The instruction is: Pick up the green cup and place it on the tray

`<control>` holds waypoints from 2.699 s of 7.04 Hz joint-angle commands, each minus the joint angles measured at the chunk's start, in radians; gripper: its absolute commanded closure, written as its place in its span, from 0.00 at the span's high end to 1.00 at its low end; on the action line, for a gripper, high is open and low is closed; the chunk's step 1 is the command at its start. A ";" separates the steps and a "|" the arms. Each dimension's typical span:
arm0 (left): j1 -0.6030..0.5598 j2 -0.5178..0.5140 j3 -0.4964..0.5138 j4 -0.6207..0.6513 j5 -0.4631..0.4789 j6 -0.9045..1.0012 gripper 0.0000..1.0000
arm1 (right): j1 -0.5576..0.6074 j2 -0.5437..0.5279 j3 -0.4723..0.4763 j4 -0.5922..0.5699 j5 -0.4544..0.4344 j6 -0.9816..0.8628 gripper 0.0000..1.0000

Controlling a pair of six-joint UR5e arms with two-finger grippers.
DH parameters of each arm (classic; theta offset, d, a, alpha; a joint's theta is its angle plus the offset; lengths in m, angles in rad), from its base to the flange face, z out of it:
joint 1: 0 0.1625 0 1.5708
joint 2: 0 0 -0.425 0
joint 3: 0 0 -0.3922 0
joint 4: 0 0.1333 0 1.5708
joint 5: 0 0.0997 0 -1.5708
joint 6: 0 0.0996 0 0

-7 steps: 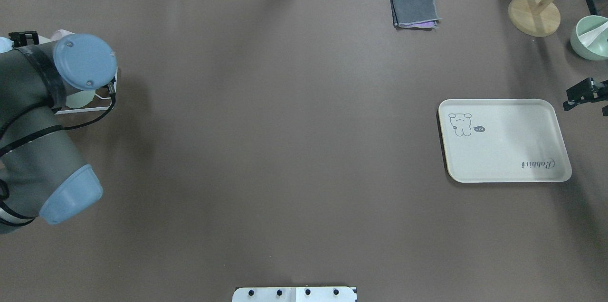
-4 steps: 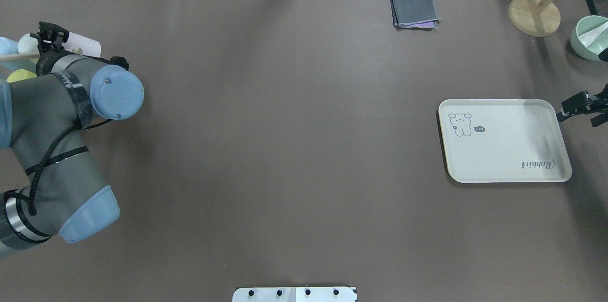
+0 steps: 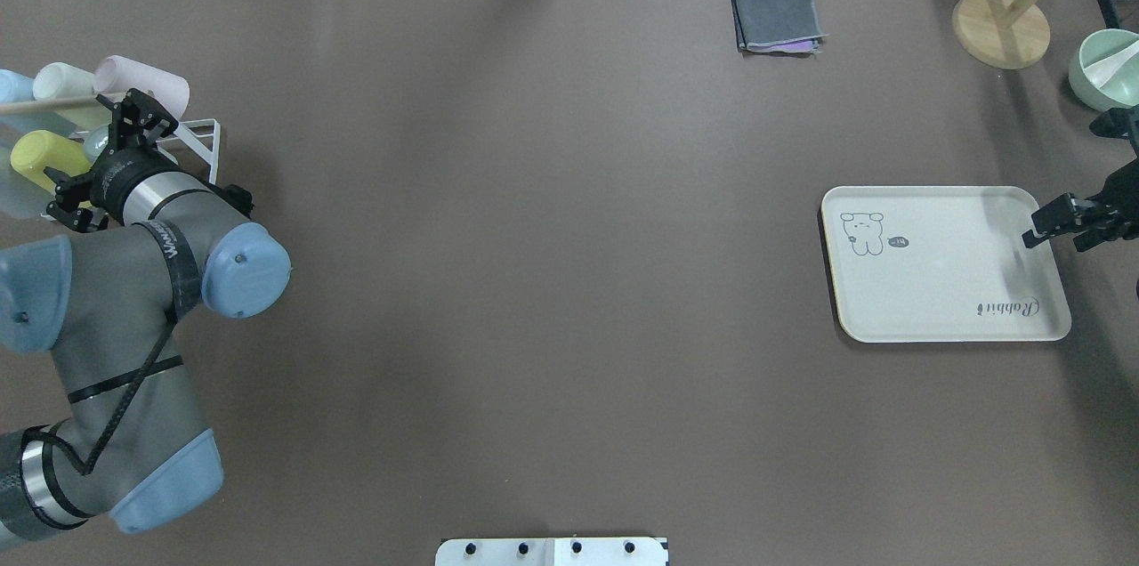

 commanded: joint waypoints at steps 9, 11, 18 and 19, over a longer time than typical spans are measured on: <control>0.101 0.030 0.216 -0.183 0.178 0.068 0.98 | -0.012 0.004 0.157 0.002 0.119 0.041 0.00; 0.102 0.043 0.241 -0.199 0.212 0.068 0.98 | -0.049 0.103 0.186 0.005 0.150 0.183 0.00; 0.099 0.043 0.310 -0.263 0.246 0.071 0.97 | -0.450 0.492 0.185 -0.242 -0.127 0.467 0.00; 0.099 0.041 0.322 -0.266 0.247 0.071 0.97 | -0.492 0.509 0.174 -0.244 -0.163 0.480 0.00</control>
